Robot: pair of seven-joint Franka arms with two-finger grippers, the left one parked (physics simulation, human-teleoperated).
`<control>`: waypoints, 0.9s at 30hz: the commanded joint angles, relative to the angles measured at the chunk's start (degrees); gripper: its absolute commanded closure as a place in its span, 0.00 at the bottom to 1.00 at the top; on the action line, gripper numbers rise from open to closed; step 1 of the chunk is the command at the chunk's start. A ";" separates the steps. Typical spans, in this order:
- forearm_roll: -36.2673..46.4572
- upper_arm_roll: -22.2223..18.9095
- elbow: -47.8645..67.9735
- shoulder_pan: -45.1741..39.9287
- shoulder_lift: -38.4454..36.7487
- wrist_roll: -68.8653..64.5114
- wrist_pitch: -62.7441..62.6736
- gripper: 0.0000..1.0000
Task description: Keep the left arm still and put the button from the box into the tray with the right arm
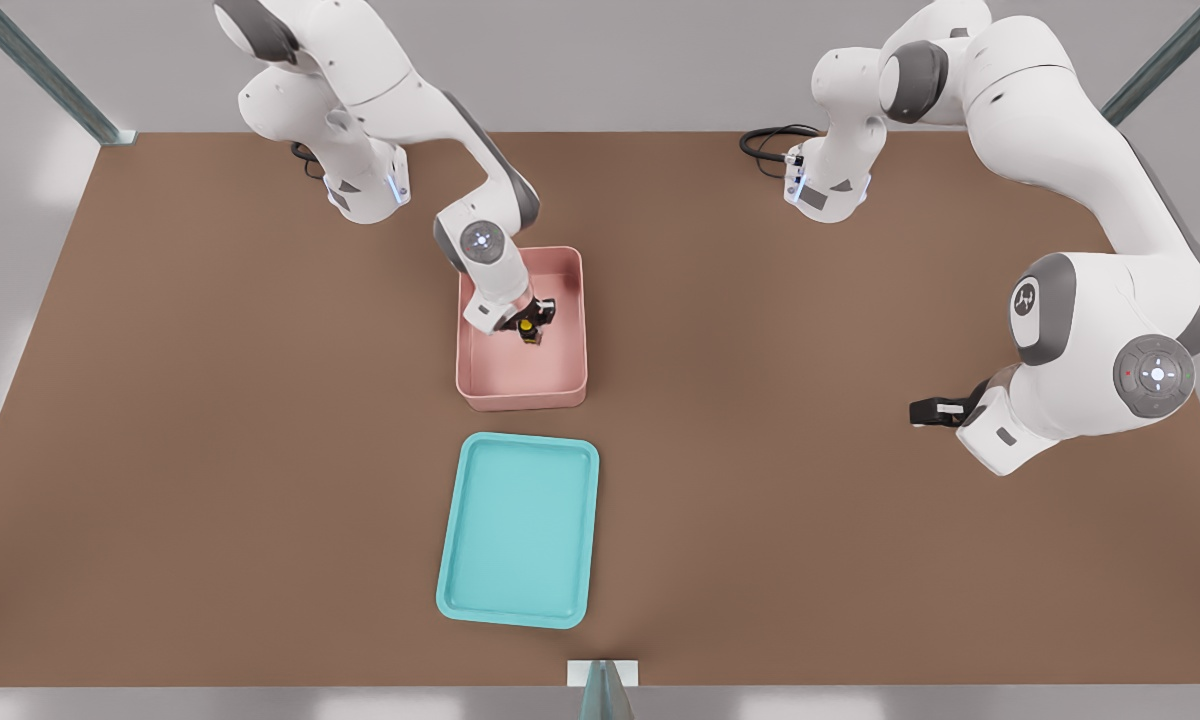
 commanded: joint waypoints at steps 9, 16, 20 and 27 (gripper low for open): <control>0.01 -5.33 20.09 -5.69 -0.98 -11.76 -21.07 0.55; 6.17 -5.68 49.27 -12.99 21.17 -21.08 -22.03 0.56; 5.99 -5.42 60.43 -15.71 33.03 -24.95 -19.24 0.56; 6.25 -5.86 64.65 -16.15 36.38 -23.45 -20.79 0.00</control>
